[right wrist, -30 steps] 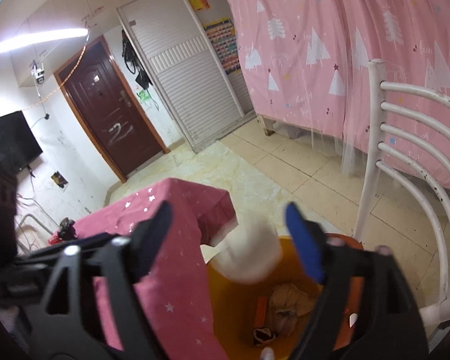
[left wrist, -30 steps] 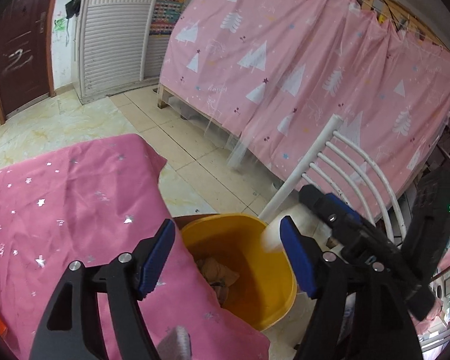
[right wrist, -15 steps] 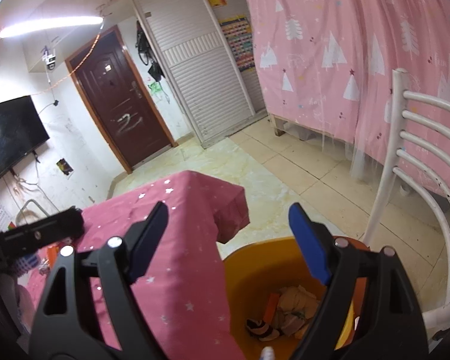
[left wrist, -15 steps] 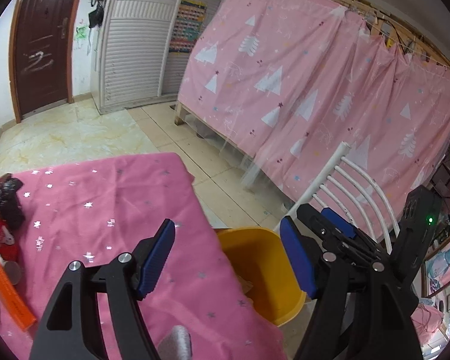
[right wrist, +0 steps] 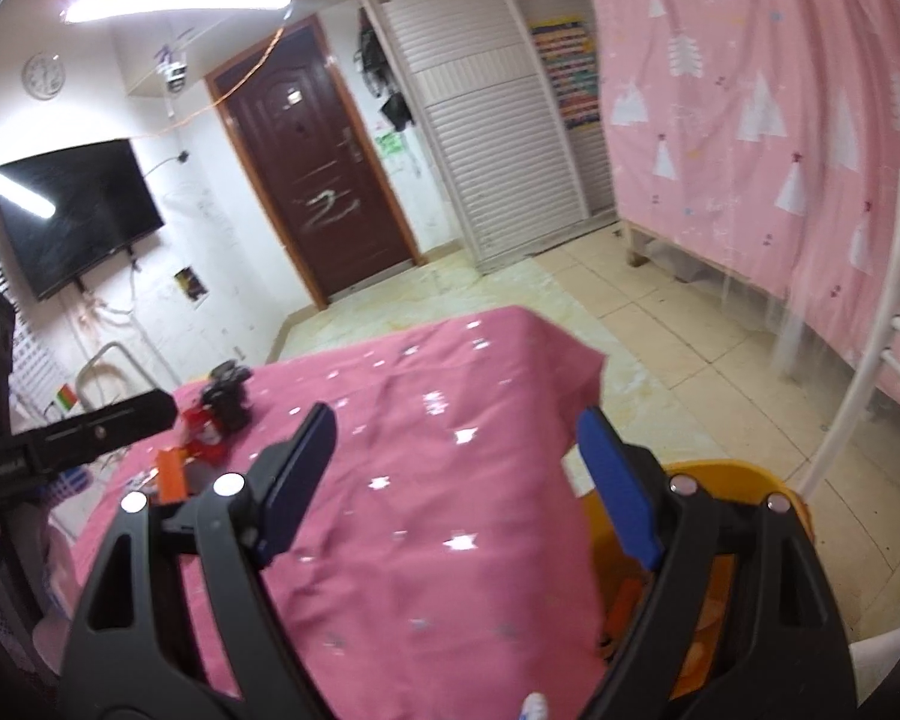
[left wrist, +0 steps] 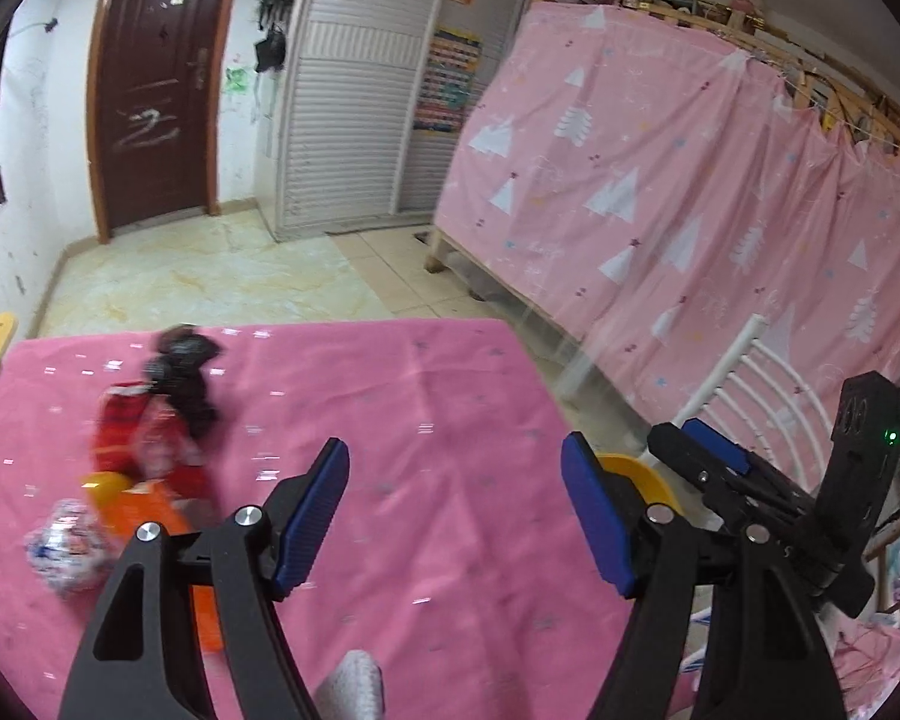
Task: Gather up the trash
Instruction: 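Return to table and grasp the Hello Kitty snack bag with left gripper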
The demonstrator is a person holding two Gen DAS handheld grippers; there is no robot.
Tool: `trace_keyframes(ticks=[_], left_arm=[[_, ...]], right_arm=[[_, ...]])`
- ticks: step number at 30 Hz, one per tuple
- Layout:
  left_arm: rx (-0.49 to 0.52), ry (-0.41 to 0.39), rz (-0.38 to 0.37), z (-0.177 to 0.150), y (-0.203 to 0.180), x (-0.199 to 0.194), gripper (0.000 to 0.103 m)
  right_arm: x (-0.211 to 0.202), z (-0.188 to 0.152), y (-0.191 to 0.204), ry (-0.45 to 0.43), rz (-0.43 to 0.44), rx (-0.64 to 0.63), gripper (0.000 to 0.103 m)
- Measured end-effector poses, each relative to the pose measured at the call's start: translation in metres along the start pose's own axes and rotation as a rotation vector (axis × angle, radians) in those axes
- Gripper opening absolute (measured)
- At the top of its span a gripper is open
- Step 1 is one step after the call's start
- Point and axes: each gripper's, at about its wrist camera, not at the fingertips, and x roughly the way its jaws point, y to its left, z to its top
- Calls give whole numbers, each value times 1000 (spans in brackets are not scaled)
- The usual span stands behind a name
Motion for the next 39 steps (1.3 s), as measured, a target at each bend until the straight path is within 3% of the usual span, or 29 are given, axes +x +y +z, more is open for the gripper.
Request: trace_keyframes(ticks=[13,18,21,27,33,38,39], left_arm=[[-119,-24,111,-15,108,-33,74],[-137,-41,215,-26,146,-42,74],[-140,-8,256,-31,172,-41,75],[-148,44,264,-44,199,-31,78],[-133,89,215,-56,208,-16,78],[-110,74,186,-60,211,-14,78],[-108,70,178,-60,212,-14,73]], right_arm=[[43,-16,88,118,116,-133,79],[57,-30,125,172,170,-198,79],[63,-36,142,189,190,-231,79],[78,-46,171,237,205,-281,79],[89,-50,193,268,203,-316,79],[98,-57,202,291,189,-325,79],[100,-58,204,296,187,-326,79]])
